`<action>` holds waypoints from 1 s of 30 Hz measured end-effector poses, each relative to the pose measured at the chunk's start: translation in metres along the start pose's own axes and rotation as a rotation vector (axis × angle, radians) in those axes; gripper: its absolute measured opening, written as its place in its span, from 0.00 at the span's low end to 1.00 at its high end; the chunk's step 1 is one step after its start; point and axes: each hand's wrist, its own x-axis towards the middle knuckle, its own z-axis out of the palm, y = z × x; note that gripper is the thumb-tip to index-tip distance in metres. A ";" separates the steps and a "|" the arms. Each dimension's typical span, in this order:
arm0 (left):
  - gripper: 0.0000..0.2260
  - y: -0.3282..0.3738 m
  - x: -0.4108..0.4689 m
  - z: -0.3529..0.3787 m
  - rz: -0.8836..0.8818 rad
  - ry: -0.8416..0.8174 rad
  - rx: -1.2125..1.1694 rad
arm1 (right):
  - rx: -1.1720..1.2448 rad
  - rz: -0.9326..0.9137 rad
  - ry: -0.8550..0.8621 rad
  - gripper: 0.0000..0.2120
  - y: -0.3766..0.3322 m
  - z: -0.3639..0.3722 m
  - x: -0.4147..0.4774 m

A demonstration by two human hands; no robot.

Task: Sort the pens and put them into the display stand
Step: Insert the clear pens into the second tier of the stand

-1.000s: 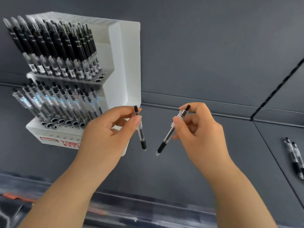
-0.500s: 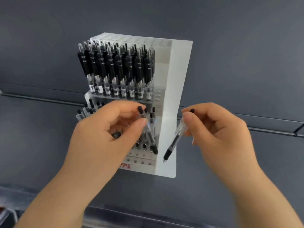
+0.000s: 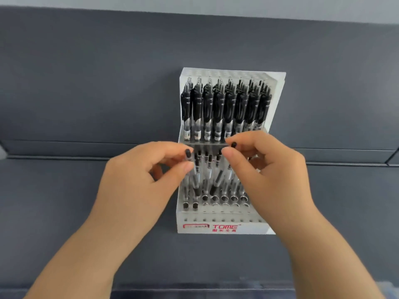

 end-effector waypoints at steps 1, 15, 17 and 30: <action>0.07 -0.001 0.001 -0.001 0.017 -0.015 0.008 | -0.022 -0.003 0.012 0.10 -0.001 0.003 0.000; 0.11 -0.010 0.020 0.020 0.102 -0.130 0.144 | -0.180 0.026 0.045 0.04 0.006 0.010 0.004; 0.12 -0.012 0.022 0.020 0.138 -0.135 0.202 | -0.194 0.016 0.027 0.05 0.009 0.012 0.005; 0.04 -0.021 0.028 0.027 0.274 -0.079 0.352 | -0.348 -0.105 -0.010 0.06 0.025 0.016 0.001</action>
